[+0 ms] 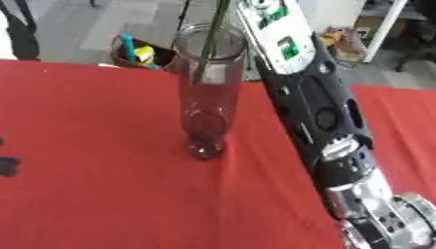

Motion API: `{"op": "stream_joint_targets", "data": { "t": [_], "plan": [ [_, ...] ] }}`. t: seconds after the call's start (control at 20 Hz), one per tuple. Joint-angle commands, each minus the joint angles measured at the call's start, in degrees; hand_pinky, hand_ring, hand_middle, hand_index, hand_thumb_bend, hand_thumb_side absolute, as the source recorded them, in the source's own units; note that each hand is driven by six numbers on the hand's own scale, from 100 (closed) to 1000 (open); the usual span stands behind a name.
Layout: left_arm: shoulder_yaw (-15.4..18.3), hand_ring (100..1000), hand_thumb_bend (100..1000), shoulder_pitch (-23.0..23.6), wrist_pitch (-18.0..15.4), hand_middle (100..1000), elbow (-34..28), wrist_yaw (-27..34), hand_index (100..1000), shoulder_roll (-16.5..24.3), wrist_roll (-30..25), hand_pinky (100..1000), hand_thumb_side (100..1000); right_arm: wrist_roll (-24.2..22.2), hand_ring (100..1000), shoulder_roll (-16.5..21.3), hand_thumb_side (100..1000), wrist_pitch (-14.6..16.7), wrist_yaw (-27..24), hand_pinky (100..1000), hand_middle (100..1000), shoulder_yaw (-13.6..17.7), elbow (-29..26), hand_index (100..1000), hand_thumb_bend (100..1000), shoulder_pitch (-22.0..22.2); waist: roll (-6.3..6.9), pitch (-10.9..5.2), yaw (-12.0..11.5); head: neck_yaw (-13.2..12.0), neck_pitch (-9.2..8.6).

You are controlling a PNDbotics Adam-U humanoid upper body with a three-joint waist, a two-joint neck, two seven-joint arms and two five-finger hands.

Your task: Arrange flowers into the vase.

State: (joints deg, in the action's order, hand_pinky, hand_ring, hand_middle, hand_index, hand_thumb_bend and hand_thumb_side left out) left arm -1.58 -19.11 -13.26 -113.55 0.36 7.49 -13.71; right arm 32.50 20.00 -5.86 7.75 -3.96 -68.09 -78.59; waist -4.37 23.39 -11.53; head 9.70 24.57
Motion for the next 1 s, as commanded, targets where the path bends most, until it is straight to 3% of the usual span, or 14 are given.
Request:
{"op": "stream_joint_targets", "data": {
  "t": [0.05,0.65,1.0],
  "plan": [
    [-0.62,590,102,-0.55,-0.03,738,-1.04,-0.31,851,0.25,-0.06,742,1000,-0.69,547,1.82,965,0.0,1.08,337,120,-0.02,-0.71,228,100,-1.39,0.22,-1.2,0.14,-0.16,-0.55],
    [-0.53,590,102,-0.38,0.22,739,-1.04,-0.61,852,0.23,-0.02,742,1000,-7.41,637,4.9,1000,-0.87,10.09,420,223,-2.15,-0.73,278,100,-0.77,0.22,-1.39,0.78,-0.57,-0.5],
    [-0.45,591,102,-0.31,0.23,739,-1.04,-0.65,852,0.18,0.11,742,1000,-13.1,736,5.25,1000,-2.02,13.56,502,383,-1.51,-1.57,317,100,-0.03,0.4,-1.57,0.95,-0.64,-0.52]
  ]
}}
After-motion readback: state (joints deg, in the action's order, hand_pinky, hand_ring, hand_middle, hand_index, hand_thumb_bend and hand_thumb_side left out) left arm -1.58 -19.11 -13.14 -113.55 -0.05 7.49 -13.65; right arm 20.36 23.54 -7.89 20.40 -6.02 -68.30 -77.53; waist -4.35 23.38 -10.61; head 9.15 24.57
